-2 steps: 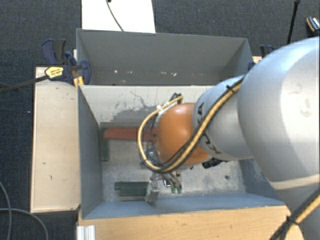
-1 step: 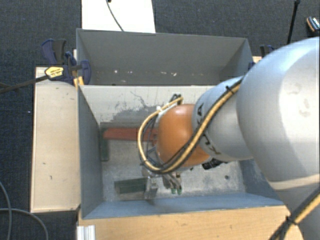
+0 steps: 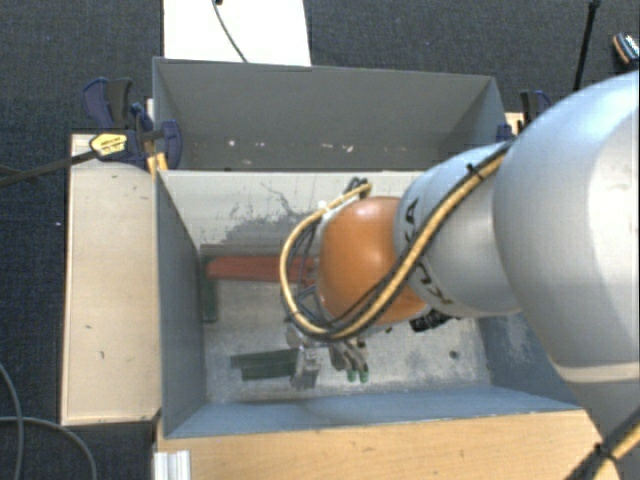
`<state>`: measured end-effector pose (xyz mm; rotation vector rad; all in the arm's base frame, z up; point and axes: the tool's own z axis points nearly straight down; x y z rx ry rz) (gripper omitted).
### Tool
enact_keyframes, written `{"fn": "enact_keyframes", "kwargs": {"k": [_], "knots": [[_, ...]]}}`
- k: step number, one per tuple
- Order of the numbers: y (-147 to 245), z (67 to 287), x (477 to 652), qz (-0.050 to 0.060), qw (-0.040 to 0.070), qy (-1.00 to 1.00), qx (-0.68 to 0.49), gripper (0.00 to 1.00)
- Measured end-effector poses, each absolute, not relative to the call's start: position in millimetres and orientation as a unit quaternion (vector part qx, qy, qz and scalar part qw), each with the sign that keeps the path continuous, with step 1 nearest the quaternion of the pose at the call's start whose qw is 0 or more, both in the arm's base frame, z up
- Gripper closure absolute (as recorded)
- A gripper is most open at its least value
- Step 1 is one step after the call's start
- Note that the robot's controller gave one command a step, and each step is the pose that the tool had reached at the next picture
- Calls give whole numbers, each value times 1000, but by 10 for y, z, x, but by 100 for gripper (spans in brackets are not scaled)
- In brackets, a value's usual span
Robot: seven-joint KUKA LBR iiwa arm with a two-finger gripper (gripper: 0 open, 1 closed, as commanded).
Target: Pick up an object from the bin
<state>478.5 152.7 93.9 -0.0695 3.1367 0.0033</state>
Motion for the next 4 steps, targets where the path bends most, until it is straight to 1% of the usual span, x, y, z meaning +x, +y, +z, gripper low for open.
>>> {"fn": "enact_keyframes", "kwargs": {"k": [2, 3, 4], "knots": [[1535, 1089, 4799, 1, 3, 1000, -21, 100], [1540, 1519, 4811, 1, 3, 1000, -21, 100], [1545, 1694, 4822, 1, 2, 1000, -22, 100]]}}
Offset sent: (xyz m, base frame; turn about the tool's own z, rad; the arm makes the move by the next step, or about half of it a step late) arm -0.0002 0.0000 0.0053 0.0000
